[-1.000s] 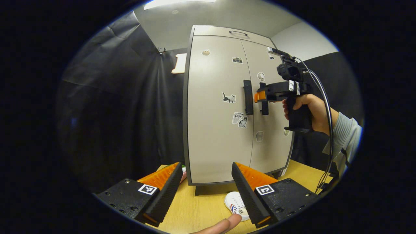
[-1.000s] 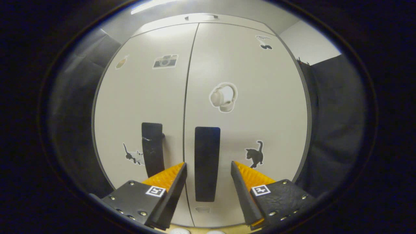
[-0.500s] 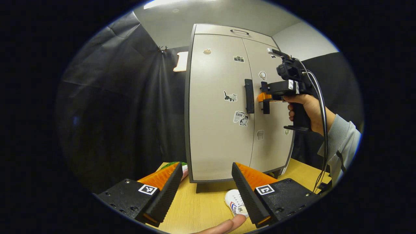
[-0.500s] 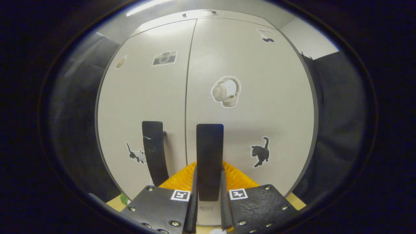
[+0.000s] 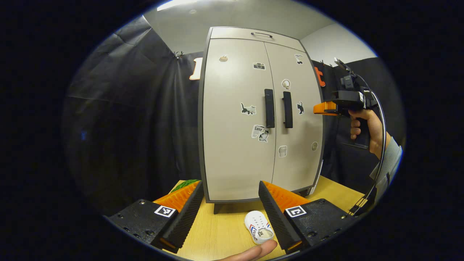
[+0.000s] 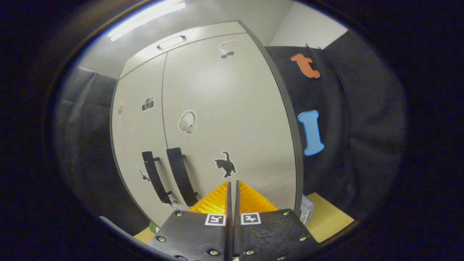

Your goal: Grab one shoe with the right hand and put it into the shoe cabinet, grab the other shoe with the left hand and put it into the shoe cabinet; then close the right door with the right hand and the left door with the left hand.

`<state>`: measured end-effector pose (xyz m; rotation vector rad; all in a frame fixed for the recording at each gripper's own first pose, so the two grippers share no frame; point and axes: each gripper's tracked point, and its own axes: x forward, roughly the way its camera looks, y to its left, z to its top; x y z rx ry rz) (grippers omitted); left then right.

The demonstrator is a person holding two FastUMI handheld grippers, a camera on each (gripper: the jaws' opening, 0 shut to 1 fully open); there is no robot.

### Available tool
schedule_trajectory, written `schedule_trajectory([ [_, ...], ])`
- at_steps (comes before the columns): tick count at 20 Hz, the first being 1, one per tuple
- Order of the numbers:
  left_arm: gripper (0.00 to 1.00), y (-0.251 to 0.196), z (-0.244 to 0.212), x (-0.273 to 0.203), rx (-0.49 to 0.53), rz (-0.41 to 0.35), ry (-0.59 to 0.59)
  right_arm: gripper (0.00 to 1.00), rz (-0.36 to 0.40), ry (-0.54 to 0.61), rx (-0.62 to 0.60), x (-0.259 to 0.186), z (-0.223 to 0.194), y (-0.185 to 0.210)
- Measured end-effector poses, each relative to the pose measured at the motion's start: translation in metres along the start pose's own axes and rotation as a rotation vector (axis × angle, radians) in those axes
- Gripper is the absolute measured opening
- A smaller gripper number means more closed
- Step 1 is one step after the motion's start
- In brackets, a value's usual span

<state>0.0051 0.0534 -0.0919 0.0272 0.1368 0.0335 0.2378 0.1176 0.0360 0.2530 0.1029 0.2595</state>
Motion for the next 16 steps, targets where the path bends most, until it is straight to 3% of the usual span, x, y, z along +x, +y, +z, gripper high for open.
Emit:
schedule_trajectory([
  [4,0.94,-0.003,0.002,-0.003,-0.002,-0.019,-0.016,0.05,0.020,0.044,-0.116,0.011,-0.027,0.011],
  [6,0.94,0.002,0.002,-0.003,-0.003,-0.013,-0.018,0.19,0.078,0.038,-0.139,0.017,-0.030,0.038],
  [9,0.94,0.006,-0.002,-0.001,-0.006,-0.017,-0.012,0.94,0.068,0.007,-0.203,0.027,-0.024,0.056],
  [14,0.95,0.015,-0.016,0.003,-0.007,-0.015,0.010,0.95,0.068,-0.008,-0.197,0.044,-0.018,0.087],
  [16,0.95,0.017,-0.021,0.005,-0.008,-0.013,0.022,0.88,0.058,-0.012,-0.218,0.053,-0.013,0.098],
])
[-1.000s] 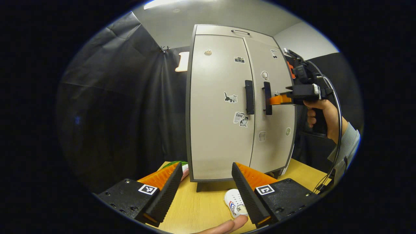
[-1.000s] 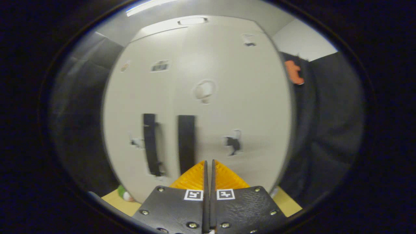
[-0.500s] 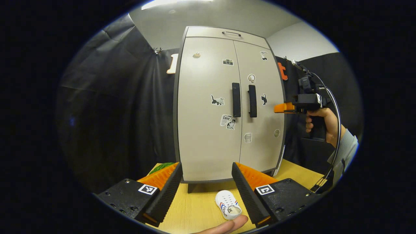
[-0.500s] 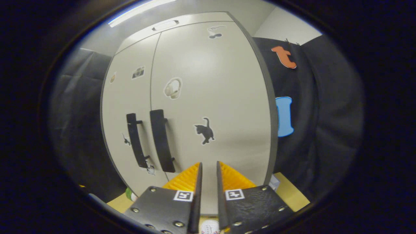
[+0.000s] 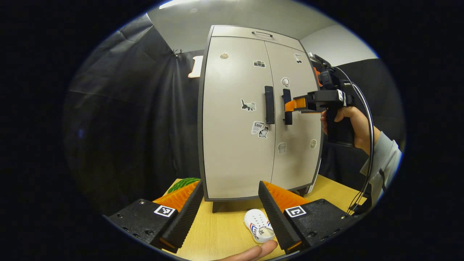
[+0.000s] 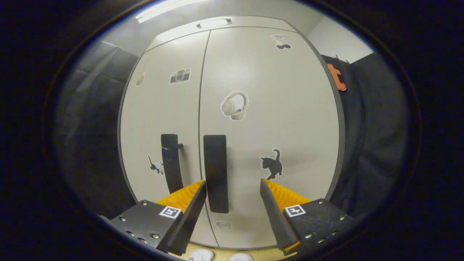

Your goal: Grab one shoe with the right hand and put it into the shoe cabinet, grab the other shoe with the left hand and put it into the shoe cabinet; then close the right door with the right hand and the left door with the left hand.

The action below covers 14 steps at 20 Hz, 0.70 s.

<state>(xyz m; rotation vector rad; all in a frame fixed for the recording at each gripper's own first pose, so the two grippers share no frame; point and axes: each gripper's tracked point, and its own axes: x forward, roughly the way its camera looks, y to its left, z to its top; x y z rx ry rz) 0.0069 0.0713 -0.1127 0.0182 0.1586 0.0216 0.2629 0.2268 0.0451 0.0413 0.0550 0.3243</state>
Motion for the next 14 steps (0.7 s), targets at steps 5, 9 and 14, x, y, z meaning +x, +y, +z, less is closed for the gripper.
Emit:
schedule_trajectory([
  [5,0.95,0.010,-0.007,-0.001,-0.004,0.018,0.015,0.59,-0.062,0.013,0.006,0.023,-0.001,0.013],
  [9,0.95,0.019,0.000,-0.004,0.010,0.059,0.002,0.22,-0.065,0.052,0.050,0.016,-0.003,0.014],
  [14,0.91,0.015,0.010,-0.013,0.031,0.058,-0.019,0.10,0.004,0.073,0.035,0.005,-0.001,0.013],
])
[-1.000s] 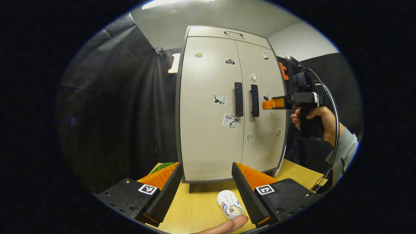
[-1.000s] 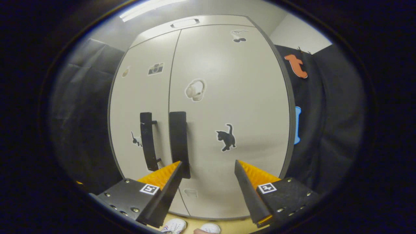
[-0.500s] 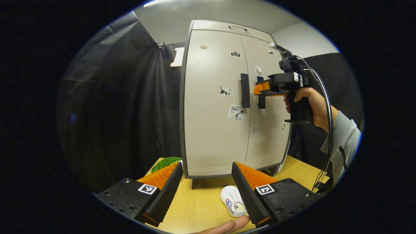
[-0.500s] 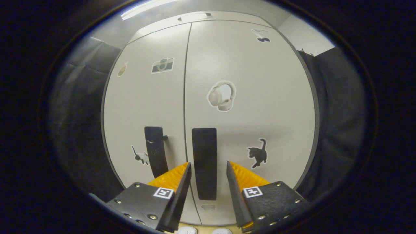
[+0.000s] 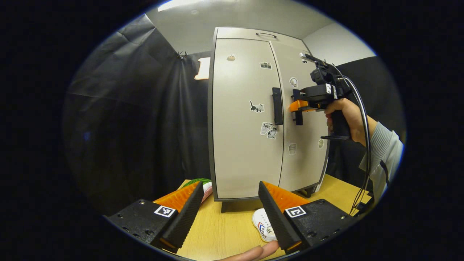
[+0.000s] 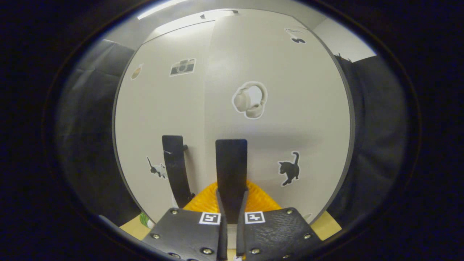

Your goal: Grab one shoe with the right hand and put it into the shoe cabinet, grab the other shoe with the left hand and put it into the shoe cabinet; then close the right door with the right hand and the left door with the left hand.

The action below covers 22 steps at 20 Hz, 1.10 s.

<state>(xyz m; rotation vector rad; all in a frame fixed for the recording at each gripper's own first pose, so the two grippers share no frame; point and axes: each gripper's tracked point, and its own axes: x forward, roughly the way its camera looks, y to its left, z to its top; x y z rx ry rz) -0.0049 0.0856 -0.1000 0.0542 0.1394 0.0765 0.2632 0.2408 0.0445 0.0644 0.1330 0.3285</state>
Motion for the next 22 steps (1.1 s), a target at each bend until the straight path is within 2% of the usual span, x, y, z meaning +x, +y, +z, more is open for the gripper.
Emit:
schedule_trajectory([
  [1,0.94,-0.002,0.003,-0.003,0.005,-0.001,-0.003,0.10,0.022,0.007,0.015,-0.002,0.000,0.000],
  [8,0.94,-0.013,0.009,-0.012,0.014,-0.010,-0.002,0.10,0.131,-0.001,0.022,-0.031,0.001,-0.013],
  [9,0.94,-0.013,0.009,-0.013,0.009,-0.010,-0.006,0.10,0.142,-0.006,0.052,-0.033,0.006,-0.014],
  [14,0.94,-0.015,-0.004,-0.011,-0.023,-0.053,0.003,0.10,0.148,-0.044,0.075,-0.056,0.007,-0.033],
  [16,0.94,-0.009,-0.007,-0.011,-0.025,-0.042,0.010,0.10,0.135,-0.048,0.072,-0.065,0.010,-0.045],
  [19,0.94,-0.006,-0.005,-0.013,-0.030,-0.056,-0.021,0.09,0.071,-0.053,0.038,-0.080,0.011,-0.072],
  [20,0.95,-0.006,-0.004,-0.015,-0.031,-0.071,-0.040,0.09,0.052,-0.047,0.039,-0.083,0.012,-0.076],
  [21,0.91,-0.011,-0.006,-0.016,-0.039,-0.095,-0.047,0.08,0.031,-0.041,0.011,-0.086,0.011,-0.082],
  [22,0.94,-0.017,-0.008,-0.017,-0.049,-0.119,-0.051,0.08,-0.005,-0.039,-0.012,-0.089,0.012,-0.088],
])
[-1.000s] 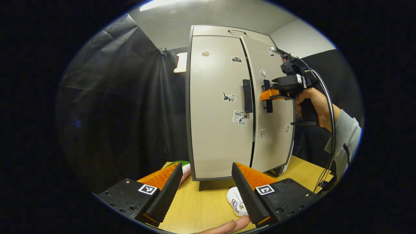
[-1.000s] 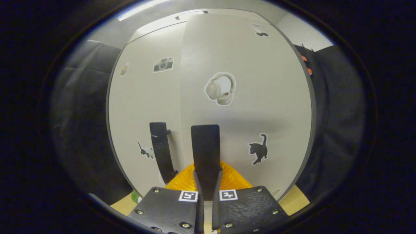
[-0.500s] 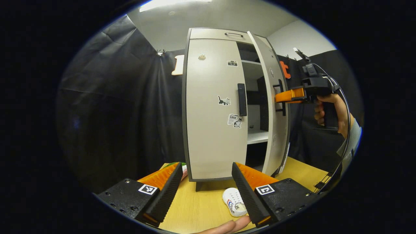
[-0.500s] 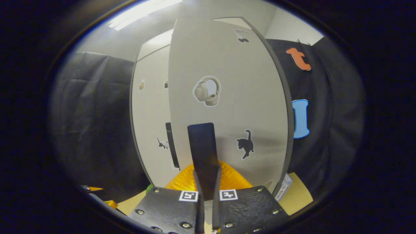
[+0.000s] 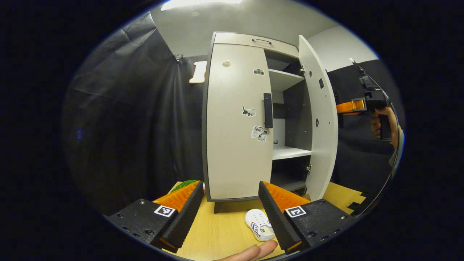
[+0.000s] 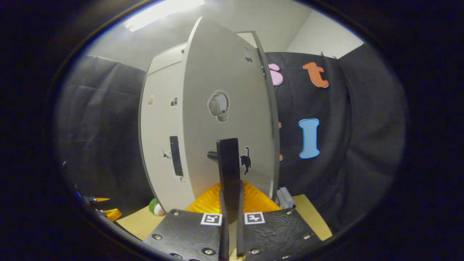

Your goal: Grab one shoe with the right hand and put it into the shoe cabinet, grab the other shoe with the left hand and put it into the shoe cabinet; then close the right door with the right hand and the left door with the left hand.

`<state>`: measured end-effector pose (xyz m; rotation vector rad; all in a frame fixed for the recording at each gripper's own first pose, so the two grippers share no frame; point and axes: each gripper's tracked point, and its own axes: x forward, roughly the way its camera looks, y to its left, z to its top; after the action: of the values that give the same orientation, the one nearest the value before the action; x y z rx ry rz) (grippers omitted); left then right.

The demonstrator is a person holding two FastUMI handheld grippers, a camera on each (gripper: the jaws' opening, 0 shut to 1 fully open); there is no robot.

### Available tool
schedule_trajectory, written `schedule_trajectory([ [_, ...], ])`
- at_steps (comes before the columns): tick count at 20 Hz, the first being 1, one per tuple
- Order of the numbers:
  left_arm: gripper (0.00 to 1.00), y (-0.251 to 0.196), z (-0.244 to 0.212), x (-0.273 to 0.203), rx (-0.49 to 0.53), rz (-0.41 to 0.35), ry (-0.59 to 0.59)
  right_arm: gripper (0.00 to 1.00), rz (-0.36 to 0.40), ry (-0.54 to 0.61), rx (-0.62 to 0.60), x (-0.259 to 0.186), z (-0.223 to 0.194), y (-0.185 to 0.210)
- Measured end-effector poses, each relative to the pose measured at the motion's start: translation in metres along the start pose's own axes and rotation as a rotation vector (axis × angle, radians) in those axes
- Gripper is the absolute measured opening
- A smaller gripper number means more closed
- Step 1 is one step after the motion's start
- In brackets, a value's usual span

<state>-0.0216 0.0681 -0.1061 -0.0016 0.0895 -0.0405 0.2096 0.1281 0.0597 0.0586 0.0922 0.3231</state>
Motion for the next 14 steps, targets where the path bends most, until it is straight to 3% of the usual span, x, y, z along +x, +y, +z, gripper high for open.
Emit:
schedule_trajectory([
  [3,0.95,-0.010,-0.007,0.001,0.008,-0.034,0.016,0.08,-0.089,0.002,-0.052,-0.015,0.001,-0.027],
  [4,0.95,-0.011,-0.007,0.002,0.011,-0.036,0.014,0.00,-0.110,0.002,-0.060,-0.015,0.003,-0.037],
  [9,0.95,-0.014,-0.008,0.006,0.018,-0.039,0.014,0.00,-0.198,-0.010,-0.042,-0.016,0.005,-0.089],
  [14,0.95,-0.005,-0.006,0.018,0.021,0.003,0.022,0.01,-0.147,-0.009,0.081,-0.019,0.005,-0.106],
])
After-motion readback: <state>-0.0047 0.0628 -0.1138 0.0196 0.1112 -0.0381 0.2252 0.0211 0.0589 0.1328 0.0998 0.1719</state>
